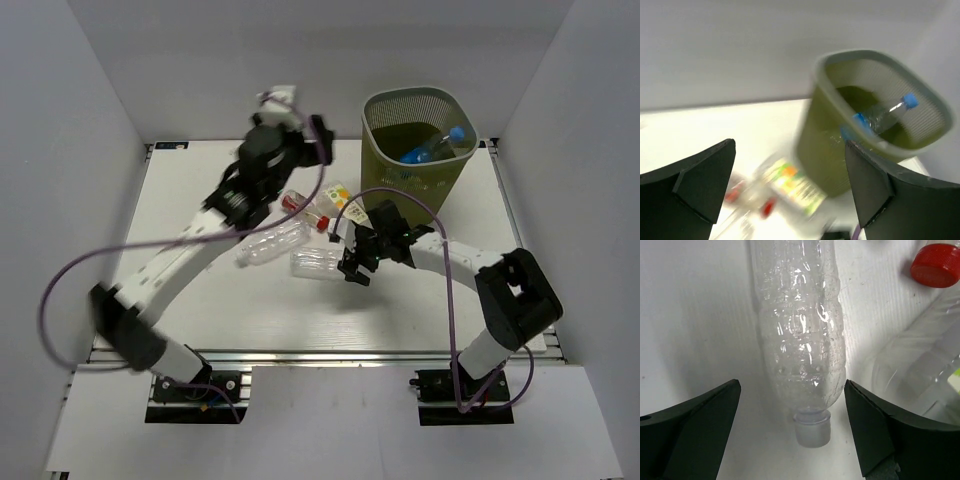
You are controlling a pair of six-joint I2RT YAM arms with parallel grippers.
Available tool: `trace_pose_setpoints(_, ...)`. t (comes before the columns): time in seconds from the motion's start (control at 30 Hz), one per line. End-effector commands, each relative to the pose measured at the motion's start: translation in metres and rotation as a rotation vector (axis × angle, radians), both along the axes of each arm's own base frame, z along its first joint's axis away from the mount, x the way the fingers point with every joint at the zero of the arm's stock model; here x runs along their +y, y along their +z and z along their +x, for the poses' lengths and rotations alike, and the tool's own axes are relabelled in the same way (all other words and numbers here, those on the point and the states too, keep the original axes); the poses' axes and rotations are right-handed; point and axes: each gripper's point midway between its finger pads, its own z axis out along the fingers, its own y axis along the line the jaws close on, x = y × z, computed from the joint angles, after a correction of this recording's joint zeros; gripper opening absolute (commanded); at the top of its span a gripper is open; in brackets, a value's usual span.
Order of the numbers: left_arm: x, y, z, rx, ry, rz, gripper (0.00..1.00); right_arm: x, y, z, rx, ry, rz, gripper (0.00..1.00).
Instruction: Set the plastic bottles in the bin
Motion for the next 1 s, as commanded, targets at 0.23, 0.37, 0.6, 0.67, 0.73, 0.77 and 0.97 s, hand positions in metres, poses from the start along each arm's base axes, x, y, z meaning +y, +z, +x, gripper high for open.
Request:
trace_pose_setpoints(0.23,0.183,-0.151,-0.12,0.402,0.432,0.291,1.0,0.036,-0.011,0.049,-0.053,-0.037,-0.067,0.9)
trace_pose_setpoints(0.37,0.169,-0.194,-0.125,0.464,0.359,0.282,1.0,0.037,-0.037,0.043,0.005,0.0,-0.135,0.9)
trace_pose_setpoints(0.6,0.156,-0.205,-0.128,0.498,0.234,0.415,1.0,0.04,-0.036,-0.002,0.162,0.185,-0.086,0.31)
trace_pose_setpoints(0.67,0.164,-0.217,-0.132,0.514,0.251,0.44,1.0,0.034,-0.001,-0.011,0.129,0.211,-0.042,0.18)
trace_pose_setpoints(0.73,0.172,-0.227,-0.132,0.519,0.268,0.45,1.0,0.033,0.037,-0.015,0.093,0.222,0.033,0.11)
trace_pose_setpoints(0.77,0.171,-0.233,-0.131,0.528,0.268,0.458,1.0,0.033,0.07,-0.01,0.052,0.193,0.07,0.08)
trace_pose_setpoints(0.97,0.184,-0.24,-0.12,0.548,0.361,0.437,1.0,0.016,0.205,0.023,-0.255,-0.001,0.24,0.03)
